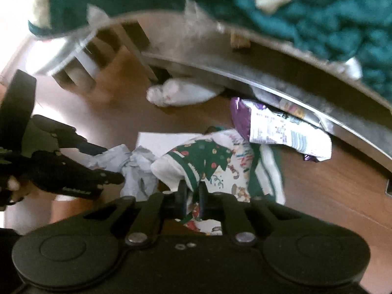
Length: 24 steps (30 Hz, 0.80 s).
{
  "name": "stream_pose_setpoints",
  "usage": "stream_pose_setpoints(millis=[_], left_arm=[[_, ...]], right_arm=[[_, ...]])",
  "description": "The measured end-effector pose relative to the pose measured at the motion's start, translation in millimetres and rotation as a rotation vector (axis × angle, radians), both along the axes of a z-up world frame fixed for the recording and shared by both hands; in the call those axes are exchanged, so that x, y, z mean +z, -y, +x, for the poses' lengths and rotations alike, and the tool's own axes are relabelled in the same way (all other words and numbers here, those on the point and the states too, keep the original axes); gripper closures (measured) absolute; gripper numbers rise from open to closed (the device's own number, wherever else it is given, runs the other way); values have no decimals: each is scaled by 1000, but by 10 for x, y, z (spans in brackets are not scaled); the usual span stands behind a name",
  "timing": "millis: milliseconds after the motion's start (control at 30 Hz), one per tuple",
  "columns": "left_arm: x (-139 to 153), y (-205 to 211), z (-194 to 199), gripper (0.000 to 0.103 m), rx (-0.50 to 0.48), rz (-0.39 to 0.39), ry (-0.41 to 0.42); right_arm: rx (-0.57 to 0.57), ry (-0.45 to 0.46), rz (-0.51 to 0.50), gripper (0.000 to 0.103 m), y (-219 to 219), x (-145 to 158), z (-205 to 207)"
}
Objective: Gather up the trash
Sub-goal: 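Lift both items to the teal wastebasket and open both tools inside it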
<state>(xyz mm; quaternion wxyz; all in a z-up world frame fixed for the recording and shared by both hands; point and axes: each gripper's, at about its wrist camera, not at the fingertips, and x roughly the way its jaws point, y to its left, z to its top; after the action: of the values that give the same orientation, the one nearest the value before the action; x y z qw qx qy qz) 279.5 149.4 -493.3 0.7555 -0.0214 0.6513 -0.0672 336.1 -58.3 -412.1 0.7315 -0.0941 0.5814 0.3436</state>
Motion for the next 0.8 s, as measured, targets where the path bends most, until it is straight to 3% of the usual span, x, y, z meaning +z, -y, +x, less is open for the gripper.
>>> stream_pose_setpoints(millis=[300,600,800], left_arm=[[1150,-102,-80,49,23,7,116],[2603,-175,-216,49,122,20,349],[3389,-67,-504,49,186,-8,465]], right_arm=[[-37,64,95,95,184,1135,-292],[-122,145,228,95,425,2351,-680],[-174,205,318,95,674,3029,-984]])
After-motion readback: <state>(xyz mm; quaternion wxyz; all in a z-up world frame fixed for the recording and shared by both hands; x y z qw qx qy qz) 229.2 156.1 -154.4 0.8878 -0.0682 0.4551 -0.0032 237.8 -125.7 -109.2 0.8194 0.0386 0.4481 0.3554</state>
